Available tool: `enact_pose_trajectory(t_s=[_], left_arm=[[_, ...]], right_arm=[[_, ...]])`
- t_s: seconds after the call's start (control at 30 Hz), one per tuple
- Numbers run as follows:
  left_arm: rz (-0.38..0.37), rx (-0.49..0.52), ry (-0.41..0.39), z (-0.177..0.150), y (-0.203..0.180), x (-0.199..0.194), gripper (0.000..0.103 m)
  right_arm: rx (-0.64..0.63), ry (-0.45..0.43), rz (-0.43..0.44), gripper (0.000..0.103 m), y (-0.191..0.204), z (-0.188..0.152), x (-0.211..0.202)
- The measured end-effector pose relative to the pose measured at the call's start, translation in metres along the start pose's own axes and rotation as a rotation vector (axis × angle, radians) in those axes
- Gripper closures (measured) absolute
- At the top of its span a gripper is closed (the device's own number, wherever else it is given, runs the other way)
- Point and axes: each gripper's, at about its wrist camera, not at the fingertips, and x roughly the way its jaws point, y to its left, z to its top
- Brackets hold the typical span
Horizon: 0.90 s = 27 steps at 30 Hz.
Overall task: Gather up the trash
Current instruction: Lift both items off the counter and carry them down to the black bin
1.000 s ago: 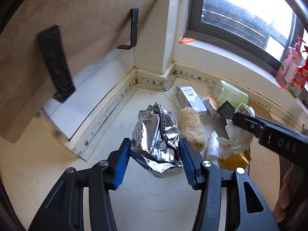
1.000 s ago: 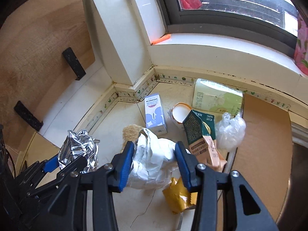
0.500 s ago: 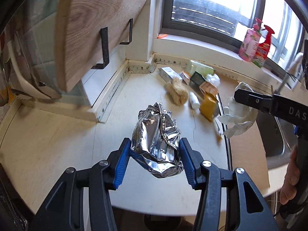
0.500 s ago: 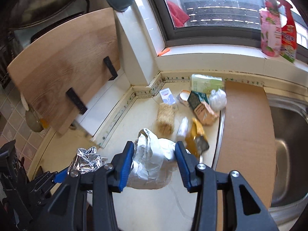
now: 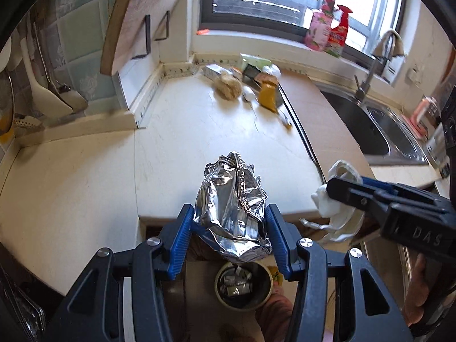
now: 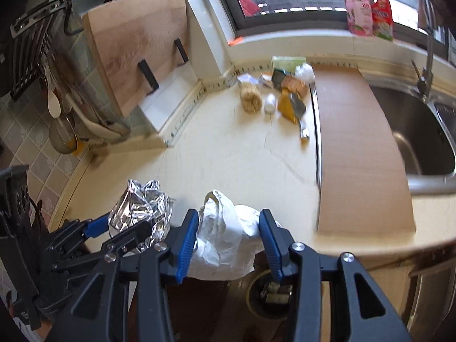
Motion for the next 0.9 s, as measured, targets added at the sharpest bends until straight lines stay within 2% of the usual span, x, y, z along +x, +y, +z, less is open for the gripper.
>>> enact_pose_trajectory(t_s=[0.17, 0.4, 0.63, 0.9], left_arm=[[-0.037, 0.026, 0.074, -0.031, -0.009, 0.008, 0.054], [-0.073, 0.016, 0.209, -0.075, -0.022, 0.047, 0.054], [-0.061, -0.013, 0.342, -0.122, -0.028, 0.11, 0.054], [-0.047, -0.093, 0.411, -0.168, -0.026, 0.195, 0.054]], right_arm=[[0.043, 0.095, -0.031, 0.059, -0.005, -0.039, 0.012], [0.091, 0.216, -0.075, 0.059, -0.023, -0.087, 0.035], [0.188, 0.319, -0.089, 0.059, -0.062, -0.135, 0.082], [0.249, 0.364, -0.083, 0.058, -0.109, -0.181, 0.154]])
